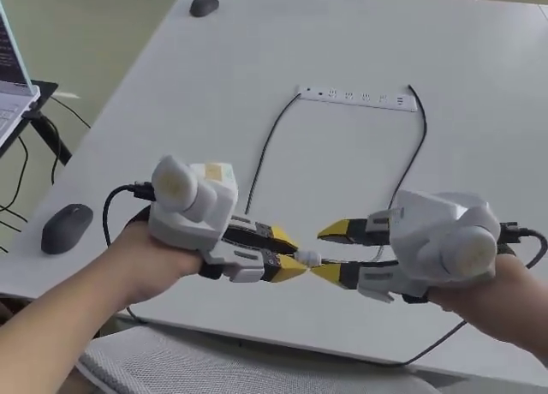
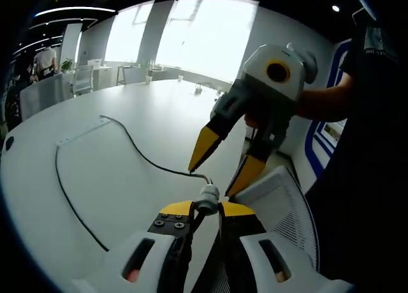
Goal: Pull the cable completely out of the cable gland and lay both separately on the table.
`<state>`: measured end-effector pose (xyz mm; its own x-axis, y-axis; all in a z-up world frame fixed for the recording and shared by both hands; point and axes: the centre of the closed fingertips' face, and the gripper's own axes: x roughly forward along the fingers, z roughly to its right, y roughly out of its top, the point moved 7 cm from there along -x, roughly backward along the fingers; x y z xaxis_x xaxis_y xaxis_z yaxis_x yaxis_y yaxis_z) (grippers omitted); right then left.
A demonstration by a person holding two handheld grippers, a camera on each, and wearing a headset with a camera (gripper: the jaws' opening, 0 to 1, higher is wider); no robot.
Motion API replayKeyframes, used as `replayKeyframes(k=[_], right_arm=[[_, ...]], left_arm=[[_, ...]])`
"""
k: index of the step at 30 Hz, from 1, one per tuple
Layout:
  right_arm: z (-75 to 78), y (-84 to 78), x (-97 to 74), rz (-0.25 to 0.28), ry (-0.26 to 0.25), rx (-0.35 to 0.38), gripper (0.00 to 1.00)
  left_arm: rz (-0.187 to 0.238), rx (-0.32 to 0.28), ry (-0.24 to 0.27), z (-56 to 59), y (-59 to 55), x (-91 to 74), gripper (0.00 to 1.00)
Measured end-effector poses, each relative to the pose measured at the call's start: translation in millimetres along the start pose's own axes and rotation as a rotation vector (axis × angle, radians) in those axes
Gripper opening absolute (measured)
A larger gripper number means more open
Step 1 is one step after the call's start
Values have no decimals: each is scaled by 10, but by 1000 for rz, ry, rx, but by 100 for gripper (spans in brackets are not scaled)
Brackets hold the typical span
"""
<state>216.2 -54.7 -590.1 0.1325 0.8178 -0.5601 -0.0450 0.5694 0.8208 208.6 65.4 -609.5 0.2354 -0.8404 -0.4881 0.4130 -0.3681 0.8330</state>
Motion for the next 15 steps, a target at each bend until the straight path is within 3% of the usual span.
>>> replayKeyframes(k=[4,9,11,15], right_arm=[[9,-84,-80,-21,-60,32,22],[32,-218,-86,-71,-174,29,19],[-6,-232,-53,-70,-166,38,18],[-28,-223,-22,-89,-206,19,12]], left_arm=[[13,1,12,-7,16,6,16],[23,-2,24,-12,48,7,16],[25,0,29,-10,53,14,16],[11,-2,35,-20,49,36,16]])
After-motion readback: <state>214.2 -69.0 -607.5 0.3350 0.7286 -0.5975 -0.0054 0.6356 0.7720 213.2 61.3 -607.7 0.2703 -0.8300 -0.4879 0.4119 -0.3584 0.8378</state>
